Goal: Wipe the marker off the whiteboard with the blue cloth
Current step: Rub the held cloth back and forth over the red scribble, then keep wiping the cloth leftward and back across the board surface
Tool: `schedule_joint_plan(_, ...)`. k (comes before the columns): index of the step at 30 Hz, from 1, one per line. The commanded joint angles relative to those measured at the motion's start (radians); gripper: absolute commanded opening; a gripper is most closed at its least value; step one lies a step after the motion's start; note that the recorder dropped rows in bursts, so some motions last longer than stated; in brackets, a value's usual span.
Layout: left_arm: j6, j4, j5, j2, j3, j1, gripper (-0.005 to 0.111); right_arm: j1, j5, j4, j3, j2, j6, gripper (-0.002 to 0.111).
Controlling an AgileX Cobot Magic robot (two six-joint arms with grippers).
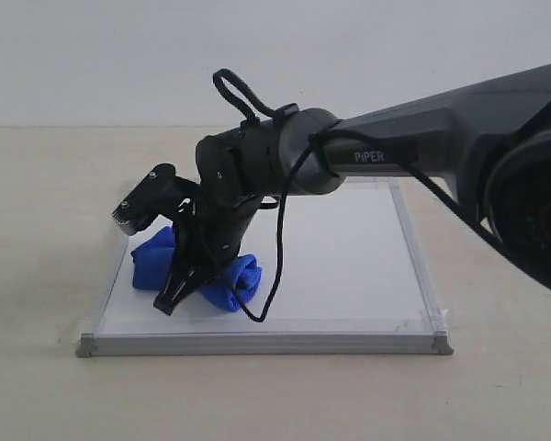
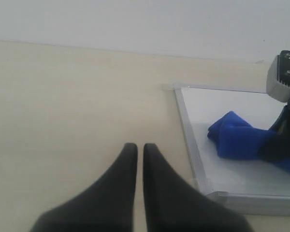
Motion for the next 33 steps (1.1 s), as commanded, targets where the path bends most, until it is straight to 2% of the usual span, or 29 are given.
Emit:
schedule_joint_plan(1, -0.002, -0.006, -0.003, -0.004, -0.004, -0.006, 0.004, -0.062, 0.082, -0.435, 0.009, 0.043, 0.478, 0.000)
schedule_joint_plan(4, -0.002, -0.006, -0.003, -0.004, -0.004, -0.006, 0.004, -0.101, 0.197, -0.715, 0.009, 0.055, 0.706, 0.000)
schedule_joint_plan(8, -0.002, -0.006, -0.003, -0.004, -0.004, -0.006, 0.004, -0.110, 0.325, -0.752, 0.009, 0.058, 0.667, 0.000)
schedule_joint_plan(11, -0.002, -0.006, -0.003, -0.004, -0.004, -0.006, 0.004, -0.091, 0.305, -0.574, 0.009, 0.049, 0.509, 0.000)
schedule_joint_plan(14, -0.002, -0.006, -0.003, -0.004, -0.004, -0.006, 0.004, -0.066, 0.223, -0.269, 0.009, 0.038, 0.267, 0.000)
schedule_joint_plan(17, -0.002, -0.006, -0.003, -0.004, -0.004, -0.006, 0.004, -0.040, 0.205, 0.074, 0.009, 0.036, -0.067, 0.000)
schedule_joint_plan(20, -0.002, -0.006, -0.003, -0.004, -0.004, -0.006, 0.004, -0.040, 0.196, 0.224, 0.009, 0.036, -0.174, 0.000)
schedule_joint_plan(24, -0.002, -0.006, -0.003, -0.004, -0.004, -0.006, 0.004, -0.075, 0.147, 0.100, 0.009, 0.036, -0.081, 0.000)
schedule_joint_plan(29, -0.002, -0.006, -0.003, -0.004, -0.004, -0.006, 0.004, -0.143, 0.108, -0.379, 0.009, 0.039, 0.423, 0.000)
schedule_joint_plan(31, -0.002, -0.006, -0.003, -0.004, -0.004, -0.006, 0.004, -0.158, 0.131, -0.496, 0.009, 0.039, 0.535, 0.000)
schedule_joint_plan(33, -0.002, -0.006, -0.003, -0.004, -0.004, -0.006, 0.004, -0.158, 0.142, -0.512, 0.009, 0.039, 0.543, 0.000)
